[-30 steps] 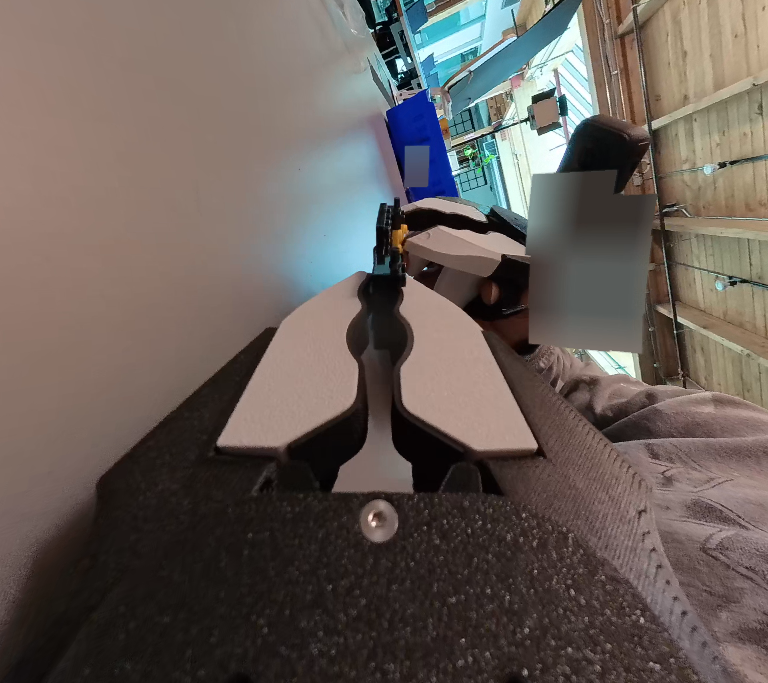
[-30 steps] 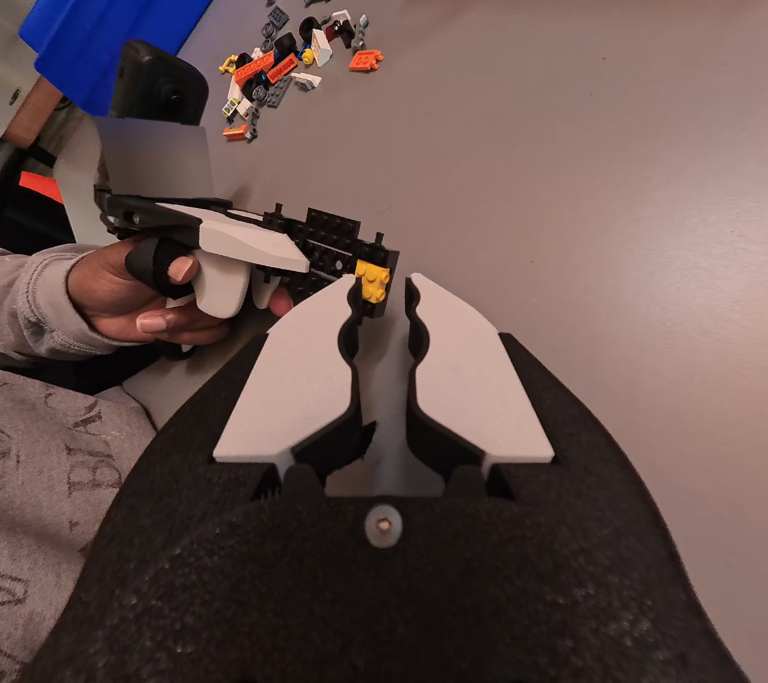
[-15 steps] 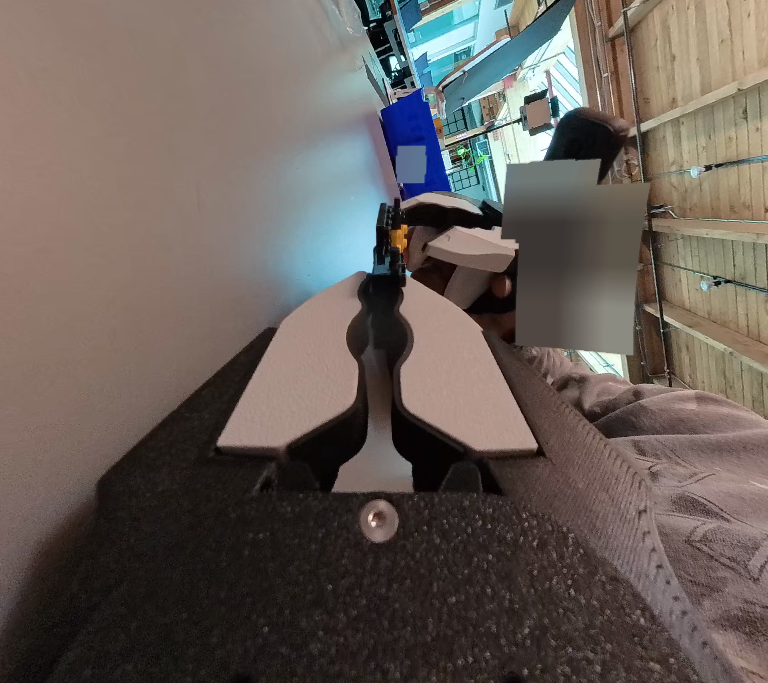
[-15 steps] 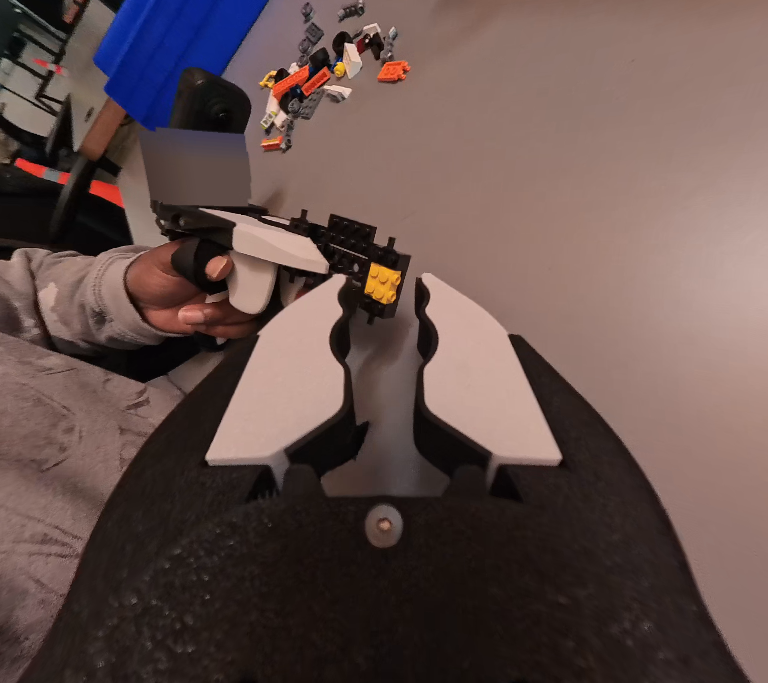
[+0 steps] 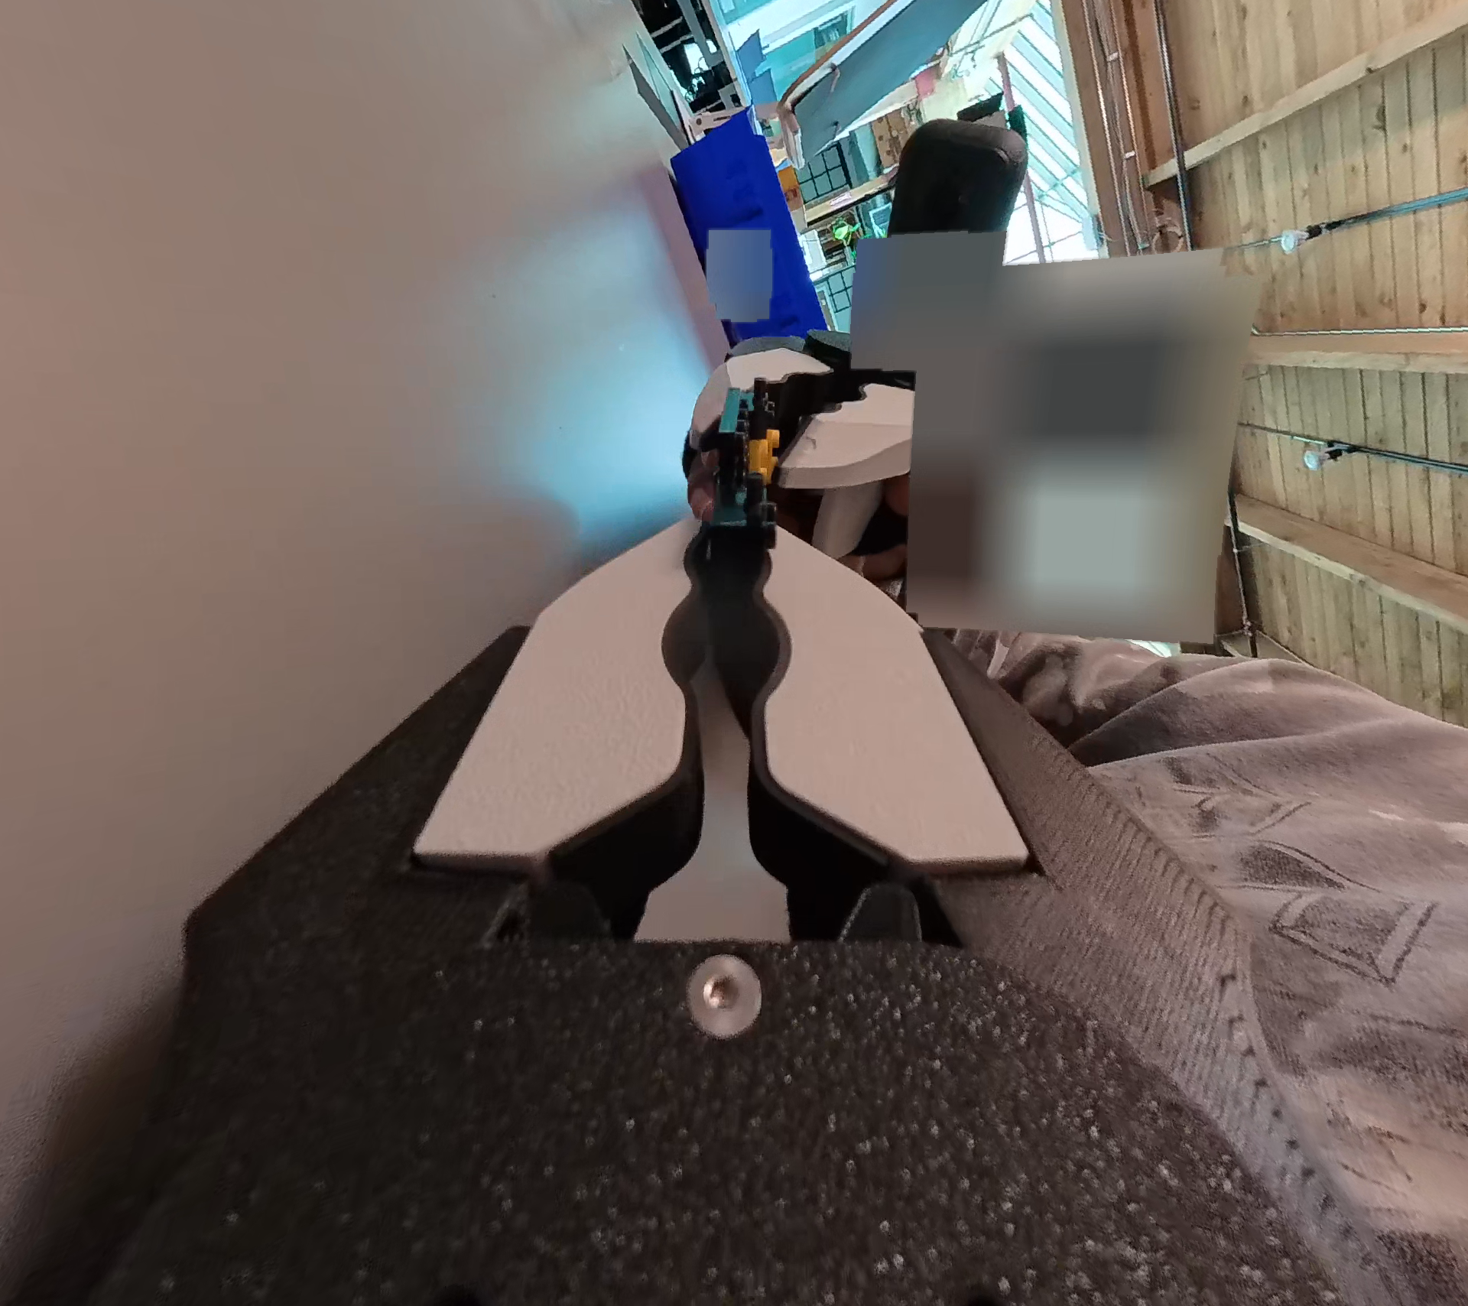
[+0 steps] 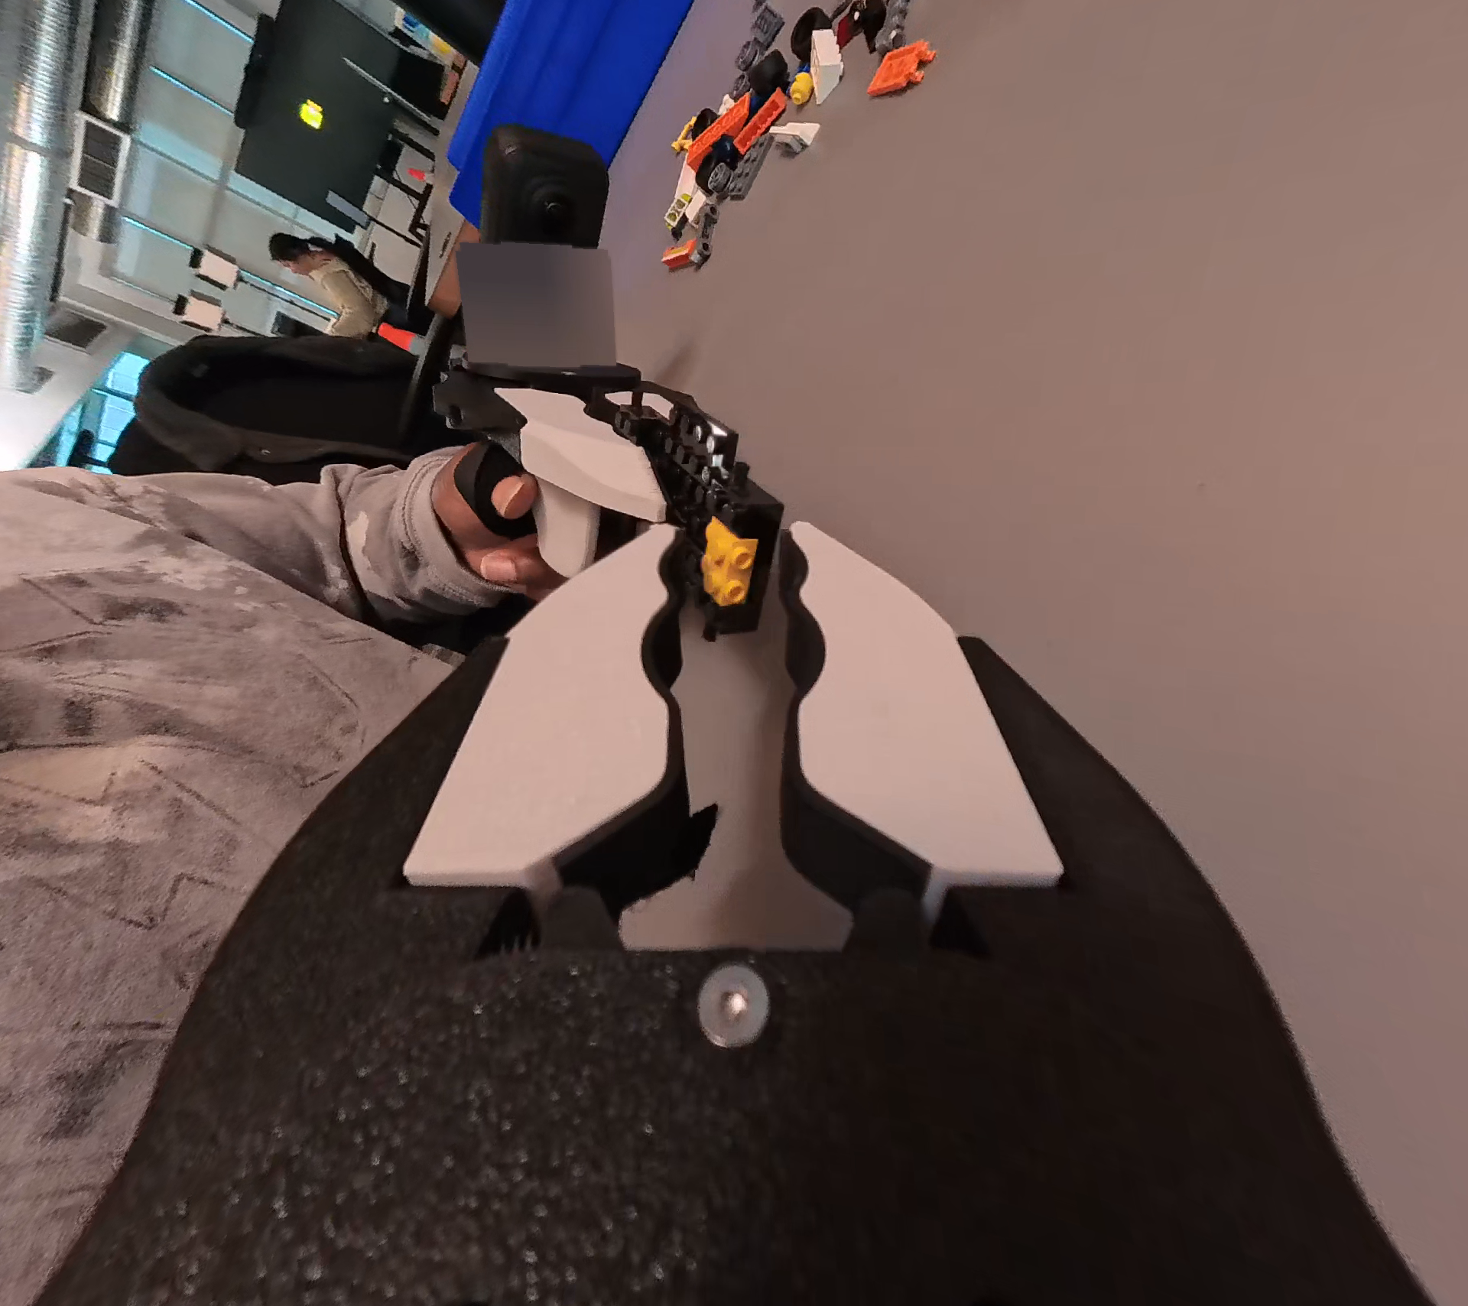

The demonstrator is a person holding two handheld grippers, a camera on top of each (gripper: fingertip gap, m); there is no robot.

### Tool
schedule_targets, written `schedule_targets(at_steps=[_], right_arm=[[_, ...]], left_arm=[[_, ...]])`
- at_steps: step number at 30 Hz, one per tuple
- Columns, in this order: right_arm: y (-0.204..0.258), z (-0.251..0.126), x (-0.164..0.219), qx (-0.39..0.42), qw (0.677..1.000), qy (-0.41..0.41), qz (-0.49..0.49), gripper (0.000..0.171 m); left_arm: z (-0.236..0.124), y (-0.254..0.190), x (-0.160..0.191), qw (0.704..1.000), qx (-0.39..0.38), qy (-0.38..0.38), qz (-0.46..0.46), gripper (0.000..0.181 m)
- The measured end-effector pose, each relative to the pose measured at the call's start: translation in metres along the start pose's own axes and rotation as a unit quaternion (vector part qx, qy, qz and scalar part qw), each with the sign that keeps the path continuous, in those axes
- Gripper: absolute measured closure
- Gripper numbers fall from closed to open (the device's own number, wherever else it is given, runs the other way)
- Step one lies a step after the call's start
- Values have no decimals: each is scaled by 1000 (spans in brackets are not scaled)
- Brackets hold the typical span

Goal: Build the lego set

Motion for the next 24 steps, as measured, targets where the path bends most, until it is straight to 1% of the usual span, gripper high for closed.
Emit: schedule_targets(at_steps=[7, 24], right_arm=[[0, -3, 2, 4, 1000, -2, -8, 151], [-2, -17, -7, 7, 999, -35, -13, 144]], left_arm=[[2, -1, 3, 1000, 7, 7, -6, 175], [1, 6, 1, 1000, -4, 2, -22, 175]])
Point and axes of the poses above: each gripper's, where its closed fingertips meet, z out along the fingers, x out of its underside, y = z × x across the jaws, the point moved 2 cm from there along -z, back along the fingers, and after that the axes turned 5 degrees about z, right-handed, at the moved point
